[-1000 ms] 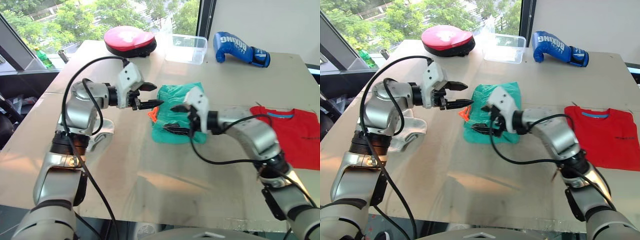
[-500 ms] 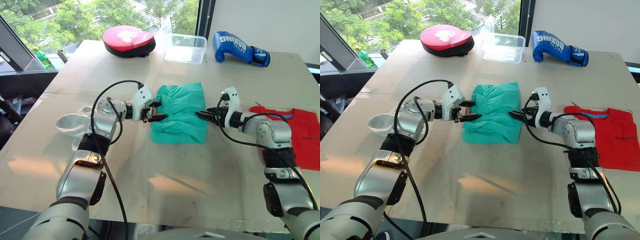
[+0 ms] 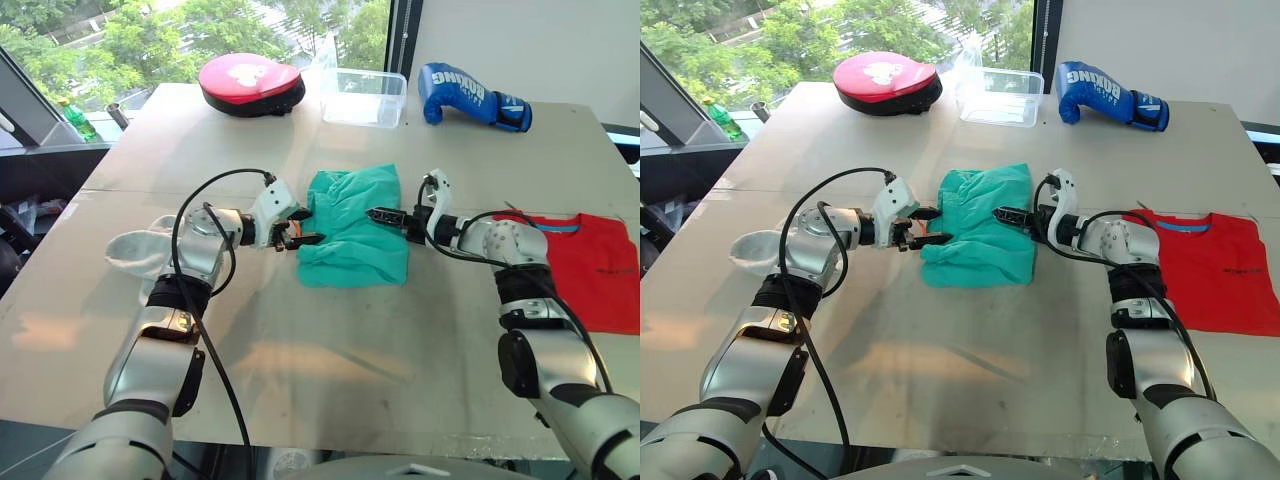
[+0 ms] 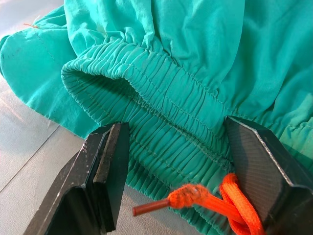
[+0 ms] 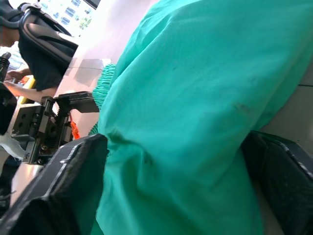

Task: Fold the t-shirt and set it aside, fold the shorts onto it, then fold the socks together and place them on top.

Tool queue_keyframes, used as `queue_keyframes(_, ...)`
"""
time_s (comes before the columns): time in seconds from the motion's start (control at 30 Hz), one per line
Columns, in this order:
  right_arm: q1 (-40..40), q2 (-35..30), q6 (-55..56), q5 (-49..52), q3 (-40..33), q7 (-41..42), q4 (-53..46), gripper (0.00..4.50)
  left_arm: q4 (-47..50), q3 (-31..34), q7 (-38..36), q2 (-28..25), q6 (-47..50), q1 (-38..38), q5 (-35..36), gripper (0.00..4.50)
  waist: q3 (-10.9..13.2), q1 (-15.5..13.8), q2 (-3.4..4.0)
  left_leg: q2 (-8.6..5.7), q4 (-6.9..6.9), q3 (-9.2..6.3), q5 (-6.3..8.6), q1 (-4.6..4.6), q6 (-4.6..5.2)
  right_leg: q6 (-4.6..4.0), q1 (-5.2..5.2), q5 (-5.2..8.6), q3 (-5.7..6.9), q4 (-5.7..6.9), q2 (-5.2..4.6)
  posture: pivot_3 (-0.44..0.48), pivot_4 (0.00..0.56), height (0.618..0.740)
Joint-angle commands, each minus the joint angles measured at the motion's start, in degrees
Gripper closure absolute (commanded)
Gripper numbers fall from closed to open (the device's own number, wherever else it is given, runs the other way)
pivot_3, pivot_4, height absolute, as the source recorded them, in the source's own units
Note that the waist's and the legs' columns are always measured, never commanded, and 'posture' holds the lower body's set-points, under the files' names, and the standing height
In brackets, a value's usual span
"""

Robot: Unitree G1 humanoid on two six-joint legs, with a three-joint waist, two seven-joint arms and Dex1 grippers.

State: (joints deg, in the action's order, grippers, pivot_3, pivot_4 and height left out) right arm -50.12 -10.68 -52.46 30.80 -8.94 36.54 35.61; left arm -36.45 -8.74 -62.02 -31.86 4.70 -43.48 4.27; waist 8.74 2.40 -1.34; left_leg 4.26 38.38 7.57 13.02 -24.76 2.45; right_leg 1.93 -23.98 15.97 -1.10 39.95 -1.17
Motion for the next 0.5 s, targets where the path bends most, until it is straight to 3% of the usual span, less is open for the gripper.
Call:
queue_keyframes(0.03, -1.8, 1.3, 1.2, 0.2, -0.7, 0.5, 2.2, 0.56, 1.9, 0.7, 0.3, -0.5, 0.6, 1.3, -0.2, 1.15, 0.0, 0.0, 0.00, 0.00, 0.00, -0.01, 0.00, 0.01, 0.00, 0.00, 0.00, 0.00, 0.00, 0.01, 0.00, 0.000, 0.150, 0.735)
queue_keyframes(0.07, -1.9, 1.3, 1.0, 0.2, -0.7, 0.8, 2.1, 0.79, 2.2, 0.8, 0.2, -0.6, 0.7, 1.5, -0.1, 1.15, 0.0, 0.1, 0.00, 0.02, 0.00, -0.01, 0.00, 0.01, 0.00, 0.00, 0.01, 0.00, 0.00, 0.01, 0.00, 0.000, 0.150, 0.735)
queue_keyframes(0.13, -1.9, 1.2, 0.5, 0.3, -0.7, 1.3, 1.6, 1.78, 2.8, 1.0, 0.2, -0.6, 1.0, 1.8, 0.0, 1.15, 0.0, 0.0, 0.00, 0.03, -0.01, -0.01, -0.01, 0.00, -0.02, 0.00, 0.00, 0.00, 0.01, 0.00, -0.01, 0.000, 0.150, 0.735)
queue_keyframes(0.17, -1.9, 1.2, 0.3, 0.3, -0.7, 1.4, 1.4, 1.96, 3.0, 1.1, 0.2, -0.6, 1.1, 1.9, 0.0, 1.15, 0.0, 0.0, 0.00, 0.03, -0.01, -0.01, -0.01, -0.02, -0.03, 0.00, 0.00, 0.00, 0.01, -0.01, -0.01, 0.000, 0.150, 0.735)
queue_keyframes(0.3, -0.6, 0.1, -0.9, 0.3, -0.3, 1.6, -2.0, 4.06, 3.9, 1.2, 0.1, -0.5, 1.5, 1.9, 0.2, 1.15, 0.0, 0.0, 0.00, 0.02, -0.03, 0.01, -0.01, -0.02, -0.03, 0.00, 0.00, 0.00, 0.01, -0.04, -0.06, 0.000, 0.150, 0.735)
queue_keyframes(0.33, -0.1, -0.4, -1.4, 0.6, -0.4, 1.7, -3.6, 4.39, 4.7, 1.3, -0.2, -0.5, 1.7, 1.8, 0.5, 1.15, 0.0, 0.0, 0.00, 0.02, -0.03, 0.00, -0.01, -0.03, -0.03, 0.00, 0.00, 0.00, 0.01, -0.04, -0.06, 0.000, 0.150, 0.735)
queue_keyframes(0.5, 3.4, -5.4, -6.7, 2.1, -1.0, 1.4, -14.5, 4.46, 13.2, 1.4, -3.6, -0.7, 5.9, 1.8, 3.5, 1.15, 0.0, -0.4, 0.02, -0.01, -0.04, -0.03, -0.01, -0.09, -0.03, 0.00, -0.01, 0.00, 0.08, -0.07, -0.17, 0.000, 0.150, 0.735)
